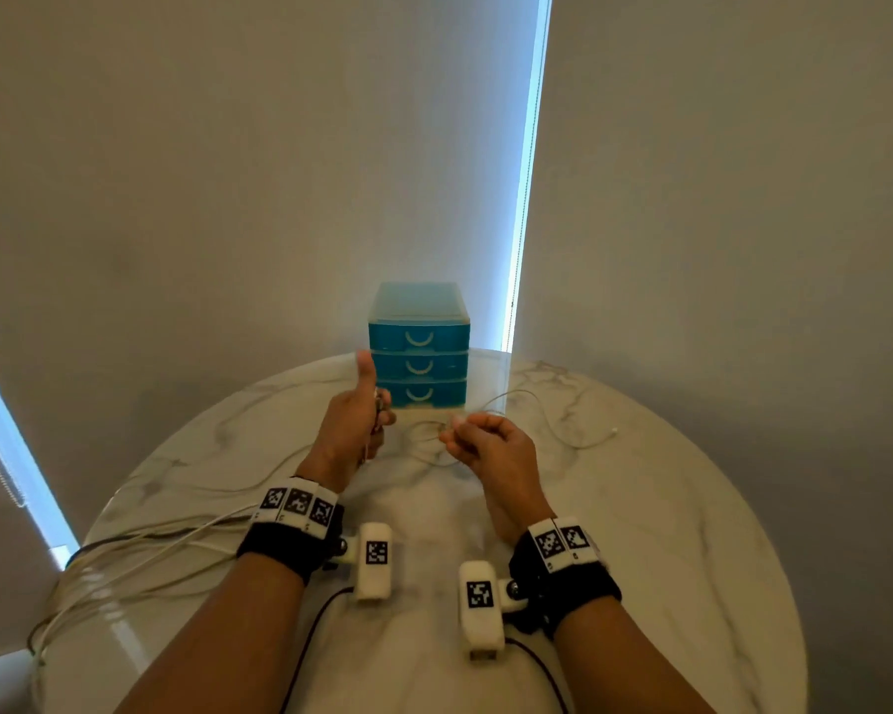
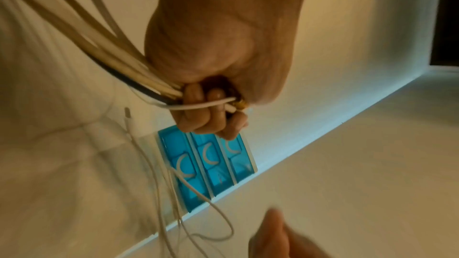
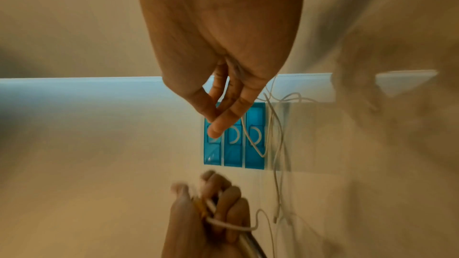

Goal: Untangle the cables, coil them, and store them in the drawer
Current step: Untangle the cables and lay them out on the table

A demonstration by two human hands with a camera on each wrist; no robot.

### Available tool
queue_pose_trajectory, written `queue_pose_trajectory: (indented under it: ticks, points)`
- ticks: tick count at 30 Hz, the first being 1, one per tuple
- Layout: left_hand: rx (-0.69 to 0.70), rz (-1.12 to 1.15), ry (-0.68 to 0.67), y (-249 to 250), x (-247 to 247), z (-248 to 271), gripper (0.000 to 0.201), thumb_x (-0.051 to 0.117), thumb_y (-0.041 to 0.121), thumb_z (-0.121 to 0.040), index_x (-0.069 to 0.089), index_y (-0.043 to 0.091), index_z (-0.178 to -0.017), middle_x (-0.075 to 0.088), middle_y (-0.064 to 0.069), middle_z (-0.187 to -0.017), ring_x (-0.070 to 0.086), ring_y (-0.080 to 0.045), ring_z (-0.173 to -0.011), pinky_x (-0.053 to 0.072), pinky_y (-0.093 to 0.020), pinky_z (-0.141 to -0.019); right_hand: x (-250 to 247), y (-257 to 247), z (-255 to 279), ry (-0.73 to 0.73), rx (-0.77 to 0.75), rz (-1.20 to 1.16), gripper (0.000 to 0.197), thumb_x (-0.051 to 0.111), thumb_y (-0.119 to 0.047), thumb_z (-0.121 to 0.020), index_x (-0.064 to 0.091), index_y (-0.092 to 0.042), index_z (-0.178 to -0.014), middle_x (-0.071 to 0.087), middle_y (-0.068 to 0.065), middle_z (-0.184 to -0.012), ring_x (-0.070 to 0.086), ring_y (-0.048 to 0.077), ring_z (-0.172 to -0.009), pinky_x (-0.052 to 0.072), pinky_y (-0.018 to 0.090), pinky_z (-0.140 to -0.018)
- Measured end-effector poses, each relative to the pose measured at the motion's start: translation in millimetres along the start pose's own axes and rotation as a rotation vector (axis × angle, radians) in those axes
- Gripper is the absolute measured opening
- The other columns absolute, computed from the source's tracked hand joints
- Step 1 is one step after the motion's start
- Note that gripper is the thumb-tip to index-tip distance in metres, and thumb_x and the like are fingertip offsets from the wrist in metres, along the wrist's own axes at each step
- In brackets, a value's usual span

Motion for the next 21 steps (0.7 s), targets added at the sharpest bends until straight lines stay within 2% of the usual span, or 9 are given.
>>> queue_pose_trajectory:
  ticks: [3,6,9,12,14,15,18,19,21]
  points:
    - [-0.04,0.397,0.079,-2.3,-28.4,-8.1,0.07,0.033,0.091,-0.091,0.05,0.024,-0.078,0.041,0.006,-0.059,0.028,-0.008,-0.039,0.021,-0.02,-0.037,-10.2,9.3,-4.8,0.018,0.105,0.041,0.015,0.07,-0.002,-0.099,0.071,0.003,-0.113,0.079,0.017,-0.097,0.077,0.025,-0.088,0.064,0.035,-0.086]
    - [-0.054,0.597,0.108,-11.1,-45.4,-8.1,0.069,0.03,0.091,-0.091,0.048,0.025,-0.079,0.04,0.007,-0.061,0.03,-0.009,-0.042,0.023,-0.021,-0.037,-5.1,17.2,-7.7,-0.04,0.17,0.196,0.015,0.069,-0.004,-0.1,0.074,0.002,-0.113,0.079,0.021,-0.105,0.078,0.027,-0.089,0.062,0.042,-0.09]
    - [-0.077,0.706,0.169,-21.5,-52.2,-5.3,0.071,0.026,0.089,-0.093,0.046,0.023,-0.08,0.039,0.006,-0.06,0.032,-0.011,-0.046,0.026,-0.023,-0.042,14.9,13.3,-6.4,-0.151,0.144,0.365,0.014,0.07,-0.007,-0.1,0.078,-0.002,-0.11,0.08,0.016,-0.111,0.08,0.026,-0.091,0.063,0.042,-0.087]
    - [-0.076,0.789,0.202,-24.4,-55.6,-5.7,0.072,0.027,0.091,-0.091,0.044,0.022,-0.08,0.038,0.004,-0.06,0.034,-0.013,-0.048,0.031,-0.026,-0.045,42.8,-1.5,-4.6,-0.23,0.038,0.506,0.013,0.07,-0.011,-0.101,0.08,-0.01,-0.109,0.082,0.006,-0.108,0.08,0.02,-0.096,0.065,0.031,-0.081]
    - [-0.067,0.832,0.216,-25.6,-59.0,-6.7,0.072,0.028,0.092,-0.09,0.044,0.022,-0.08,0.039,0.004,-0.061,0.037,-0.015,-0.048,0.035,-0.026,-0.046,63.1,-2.6,-11.2,-0.287,-0.051,0.733,0.011,0.072,-0.015,-0.101,0.08,-0.018,-0.107,0.08,-0.002,-0.108,0.077,0.017,-0.1,0.065,0.028,-0.082]
    - [-0.066,0.843,0.211,-26.3,-60.4,-6.9,0.073,0.028,0.093,-0.089,0.044,0.022,-0.08,0.039,0.004,-0.061,0.038,-0.014,-0.048,0.034,-0.026,-0.044,73.3,0.6,-17.6,-0.337,-0.105,0.915,0.011,0.073,-0.018,-0.1,0.079,-0.023,-0.107,0.078,-0.006,-0.111,0.075,0.015,-0.103,0.064,0.031,-0.088]
    - [-0.052,0.832,0.145,-25.9,-61.7,-7.8,0.074,0.027,0.094,-0.088,0.045,0.022,-0.083,0.042,0.004,-0.063,0.033,-0.01,-0.043,0.023,-0.021,-0.037,98.3,16.7,-34.6,-0.519,-0.176,1.477,0.03,0.077,-0.022,-0.094,0.071,-0.031,-0.122,0.066,-0.01,-0.127,0.063,0.014,-0.116,0.055,0.039,-0.106]
    - [-0.043,0.82,0.13,-25.3,-61.9,-8.5,0.074,0.028,0.094,-0.088,0.046,0.022,-0.084,0.043,0.004,-0.063,0.031,-0.01,-0.042,0.02,-0.02,-0.036,103.7,18.6,-39.0,-0.552,-0.184,1.594,0.034,0.078,-0.021,-0.093,0.07,-0.031,-0.124,0.064,-0.009,-0.126,0.061,0.015,-0.115,0.054,0.039,-0.106]
    - [-0.032,0.789,0.121,-25.3,-62.7,-10.7,0.074,0.029,0.093,-0.088,0.049,0.022,-0.086,0.045,0.004,-0.064,0.029,-0.009,-0.04,0.019,-0.019,-0.036,109.3,19.7,-45.0,-0.601,-0.207,1.767,0.024,0.078,-0.022,-0.092,0.07,-0.031,-0.112,0.064,-0.007,-0.114,0.062,0.017,-0.107,0.056,0.038,-0.101]
Point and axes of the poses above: each hand's wrist, its own z-axis away from the middle knuckle, its own x-axis out of the palm, y = z × x, the point moved 4 cm from there along -z, towards the middle knuckle
